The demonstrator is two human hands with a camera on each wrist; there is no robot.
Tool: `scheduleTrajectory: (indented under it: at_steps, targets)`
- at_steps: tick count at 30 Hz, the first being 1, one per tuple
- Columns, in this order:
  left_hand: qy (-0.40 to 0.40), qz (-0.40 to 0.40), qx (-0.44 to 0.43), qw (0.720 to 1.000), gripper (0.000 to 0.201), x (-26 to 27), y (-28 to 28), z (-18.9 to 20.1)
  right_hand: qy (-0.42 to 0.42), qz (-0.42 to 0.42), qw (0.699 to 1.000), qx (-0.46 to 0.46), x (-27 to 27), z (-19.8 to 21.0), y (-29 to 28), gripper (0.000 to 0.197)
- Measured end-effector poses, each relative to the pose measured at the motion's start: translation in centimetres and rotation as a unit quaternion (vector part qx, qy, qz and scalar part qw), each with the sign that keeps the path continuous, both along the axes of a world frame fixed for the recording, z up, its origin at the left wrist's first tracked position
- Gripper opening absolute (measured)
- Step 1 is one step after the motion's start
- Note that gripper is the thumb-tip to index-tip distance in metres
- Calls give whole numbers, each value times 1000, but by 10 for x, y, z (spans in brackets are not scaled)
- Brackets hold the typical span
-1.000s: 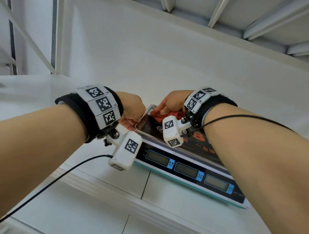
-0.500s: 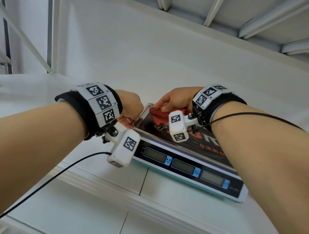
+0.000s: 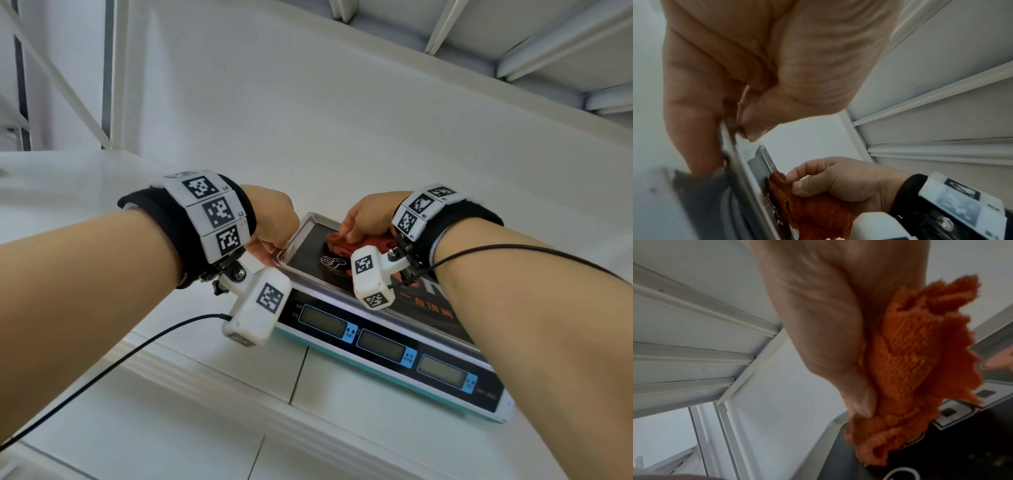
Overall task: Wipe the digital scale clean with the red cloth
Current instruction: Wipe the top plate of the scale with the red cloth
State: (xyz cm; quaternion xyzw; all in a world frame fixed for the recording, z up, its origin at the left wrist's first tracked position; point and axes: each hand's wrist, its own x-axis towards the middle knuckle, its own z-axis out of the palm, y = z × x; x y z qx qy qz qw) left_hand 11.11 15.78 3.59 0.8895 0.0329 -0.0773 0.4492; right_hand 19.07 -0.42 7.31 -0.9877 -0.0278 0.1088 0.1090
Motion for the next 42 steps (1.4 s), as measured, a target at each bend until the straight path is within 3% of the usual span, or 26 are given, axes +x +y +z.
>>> scheduleTrajectory:
  at_steps: [5,14,23,29,34,42]
  targets:
    - [0,-2,-1,1000,29,2,0,-1,32,18,999,-22,2,2,-3,47]
    - [0,-9,15,1000,25,5,0,-1,-35,78,989,-122,-6,5,3,26]
    - [2,-6,23,1000,29,2,-2,3,38,139,988,-46,-14,17,3,17]
    - [1,-3,7,1000,28,0,-1,3,-44,95,994,-12,-10,22,-2,23]
    - [4,-10,9,1000,21,1,0,3,-36,127,990,-44,-11,10,17,23]
    - [10,-8,26,1000,29,4,-2,3,15,177,984,16,-21,11,30,25]
